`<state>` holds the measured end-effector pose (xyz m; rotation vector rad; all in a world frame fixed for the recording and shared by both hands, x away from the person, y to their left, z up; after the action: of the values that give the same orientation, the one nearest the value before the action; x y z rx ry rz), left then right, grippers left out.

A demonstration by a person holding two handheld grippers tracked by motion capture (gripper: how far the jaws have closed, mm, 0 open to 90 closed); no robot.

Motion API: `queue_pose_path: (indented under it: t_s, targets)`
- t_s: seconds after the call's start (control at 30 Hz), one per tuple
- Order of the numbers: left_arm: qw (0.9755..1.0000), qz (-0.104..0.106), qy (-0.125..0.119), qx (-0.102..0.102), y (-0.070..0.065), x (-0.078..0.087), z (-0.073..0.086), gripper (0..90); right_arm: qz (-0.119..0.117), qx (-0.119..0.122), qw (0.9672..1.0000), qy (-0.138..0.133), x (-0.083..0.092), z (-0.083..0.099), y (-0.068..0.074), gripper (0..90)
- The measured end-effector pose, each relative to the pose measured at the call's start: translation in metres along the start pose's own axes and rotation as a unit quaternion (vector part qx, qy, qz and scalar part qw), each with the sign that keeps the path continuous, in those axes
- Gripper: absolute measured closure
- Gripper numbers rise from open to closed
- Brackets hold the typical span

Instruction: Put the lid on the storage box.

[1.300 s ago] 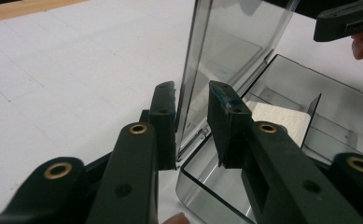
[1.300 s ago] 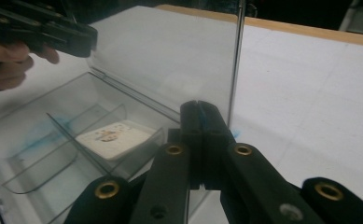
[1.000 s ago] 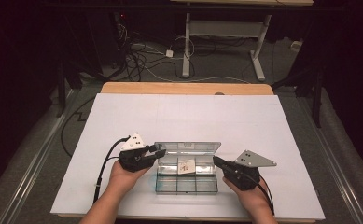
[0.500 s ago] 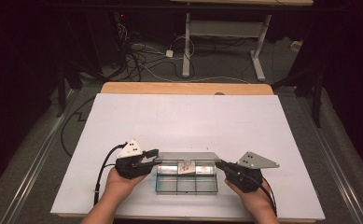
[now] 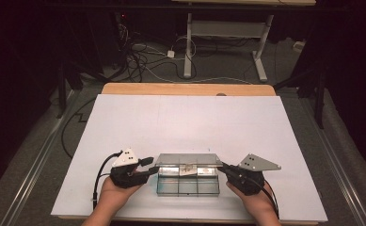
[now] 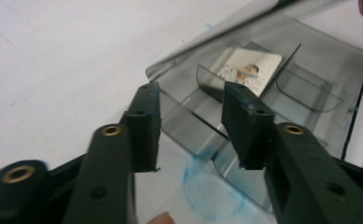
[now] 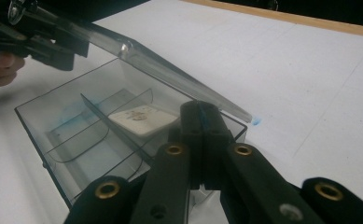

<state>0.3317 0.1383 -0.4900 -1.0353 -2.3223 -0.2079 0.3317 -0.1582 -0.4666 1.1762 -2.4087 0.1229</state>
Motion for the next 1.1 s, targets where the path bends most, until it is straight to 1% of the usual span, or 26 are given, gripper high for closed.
queue_pose_path:
  t_s: [0.07, 0.13, 0.17, 0.2, 0.23, 0.27, 0.37, 0.5, 0.6, 0.8, 0.83, 0.97, 1.1]
  targets:
    - [0.9999, 0.009, 0.0, 0.006, -0.005, 0.005, 0.004, 54.8, 0.0, 0.001, 1.0, 0.001, 0.0, 0.001, 0.0, 90.0]
    - [0.9999, 0.01, 0.007, 0.002, -0.01, 0.008, 0.006, 55.0, 0.0, 0.001, 1.0, 0.001, 0.0, 0.001, 0.0, 90.0]
    - [0.9998, 0.013, 0.013, 0.004, -0.012, 0.01, 0.007, 57.8, 0.0, 0.001, 1.0, 0.002, 0.001, 0.001, 0.0, 90.0]
    - [0.9997, 0.02, 0.013, 0.009, -0.012, 0.011, 0.006, 65.6, 0.0, 0.001, 1.0, 0.001, 0.001, 0.001, 0.0, 90.0]
    - [0.9993, 0.03, 0.009, 0.019, -0.013, 0.011, 0.005, 71.8, 0.001, 0.0, 1.0, 0.002, 0.001, 0.002, 0.0, 90.0]
    - [0.9991, 0.034, 0.01, 0.024, -0.014, 0.011, 0.003, 77.1, 0.002, 0.0, 1.0, 0.003, 0.001, 0.002, 0.0, 90.0]
    - [0.9985, 0.047, 0.011, 0.027, -0.017, 0.007, 0.001, 87.2, 0.002, -0.001, 1.0, 0.004, 0.002, 0.003, 0.001, 90.0]
    - [0.9978, 0.059, 0.005, 0.03, -0.021, 0.001, 0.0, 87.7, 0.003, -0.002, 1.0, 0.007, 0.003, 0.006, 0.001, 90.0]
    - [0.998, 0.057, 0.003, 0.026, -0.022, -0.001, -0.001, 87.6, 0.004, -0.006, 1.0, 0.007, 0.003, 0.008, 0.001, 90.0]
    - [0.9982, 0.054, -0.005, 0.023, -0.021, 0.001, -0.002, 87.6, 0.005, -0.007, 0.9999, 0.013, 0.005, 0.012, 0.002, 90.0]
    - [0.9982, 0.055, -0.006, 0.024, -0.021, 0.002, -0.003, 87.6, 0.005, -0.006, 0.9999, 0.014, 0.006, 0.013, 0.002, 90.0]
    - [0.9984, 0.054, -0.005, 0.018, -0.022, 0.002, -0.003, 87.6, 0.008, -0.007, 0.9998, 0.019, 0.007, 0.016, 0.002, 90.0]
    - [0.9987, 0.049, -0.004, 0.011, -0.022, 0.003, -0.001, 87.6, 0.01, -0.008, 0.9997, 0.022, 0.009, 0.018, 0.003, 90.0]
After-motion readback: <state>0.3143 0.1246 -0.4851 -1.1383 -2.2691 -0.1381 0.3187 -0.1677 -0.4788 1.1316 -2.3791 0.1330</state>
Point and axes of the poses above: each handheld gripper's, and its own axes: x roughly backward along the jaws, z roughly out of its underside, y roughly to its left, the point moved 6 cm from there along -x, roughly forward along the jaws, and after that the axes turned 6 degrees about -z, right-handed, at the moved point
